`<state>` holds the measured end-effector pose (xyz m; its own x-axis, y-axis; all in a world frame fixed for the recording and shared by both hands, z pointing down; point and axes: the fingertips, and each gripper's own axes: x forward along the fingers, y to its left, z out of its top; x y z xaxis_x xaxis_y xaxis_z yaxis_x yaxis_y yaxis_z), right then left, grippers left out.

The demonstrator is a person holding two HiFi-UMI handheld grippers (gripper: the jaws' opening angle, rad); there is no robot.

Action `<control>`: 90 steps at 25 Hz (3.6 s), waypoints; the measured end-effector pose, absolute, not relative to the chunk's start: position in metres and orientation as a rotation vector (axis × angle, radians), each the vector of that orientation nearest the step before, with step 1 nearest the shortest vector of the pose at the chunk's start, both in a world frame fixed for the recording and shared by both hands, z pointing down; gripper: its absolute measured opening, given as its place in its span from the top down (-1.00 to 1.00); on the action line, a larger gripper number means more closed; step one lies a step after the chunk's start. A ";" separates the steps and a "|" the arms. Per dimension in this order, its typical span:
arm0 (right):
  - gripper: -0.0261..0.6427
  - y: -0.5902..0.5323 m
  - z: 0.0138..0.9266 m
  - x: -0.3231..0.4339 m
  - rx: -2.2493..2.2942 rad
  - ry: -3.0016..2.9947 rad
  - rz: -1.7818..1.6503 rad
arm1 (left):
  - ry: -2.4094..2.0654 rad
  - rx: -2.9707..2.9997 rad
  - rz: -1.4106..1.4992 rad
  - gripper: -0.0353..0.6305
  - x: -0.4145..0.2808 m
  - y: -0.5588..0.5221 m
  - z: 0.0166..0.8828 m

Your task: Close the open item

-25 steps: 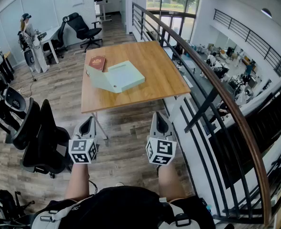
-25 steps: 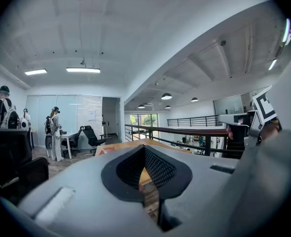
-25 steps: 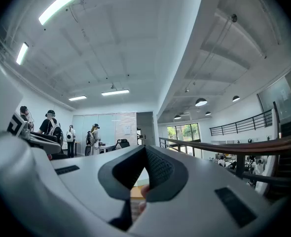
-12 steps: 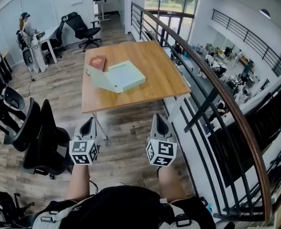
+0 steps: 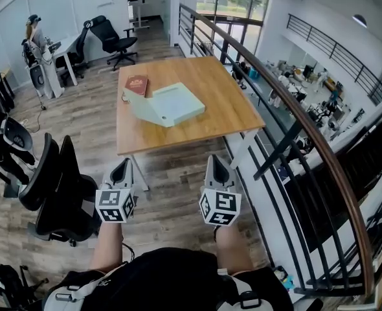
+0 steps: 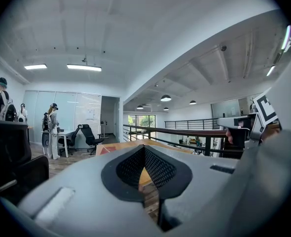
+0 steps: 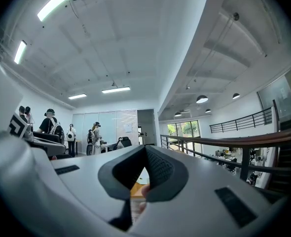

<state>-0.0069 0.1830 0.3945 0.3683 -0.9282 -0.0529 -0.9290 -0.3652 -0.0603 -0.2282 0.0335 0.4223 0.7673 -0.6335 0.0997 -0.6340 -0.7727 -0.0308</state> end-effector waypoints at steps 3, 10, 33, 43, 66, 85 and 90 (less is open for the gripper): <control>0.92 0.175 0.391 -0.017 -2.534 1.718 0.035 | -1.033 2.953 0.156 0.90 -0.232 0.025 0.422; 0.92 0.177 0.387 -0.017 -2.526 1.664 0.040 | -1.014 2.991 0.139 0.90 -0.233 0.022 0.414; 0.92 0.024 0.415 0.133 -2.486 1.731 -0.011 | -1.146 2.932 0.179 0.90 -0.105 -0.119 0.444; 0.92 -0.061 0.415 0.252 -2.449 1.797 -0.078 | -1.219 2.902 0.212 0.90 0.013 -0.192 0.434; 0.92 -0.218 0.448 0.331 -2.410 1.947 -0.238 | -1.416 2.739 0.364 0.90 0.038 -0.328 0.453; 0.64 -0.296 0.553 0.339 -2.387 2.206 -0.408 | -1.549 2.393 0.443 0.47 -0.063 -0.364 0.519; 0.61 -0.302 0.591 0.349 -2.422 2.250 -0.511 | -1.558 2.289 0.540 0.47 -0.081 -0.358 0.557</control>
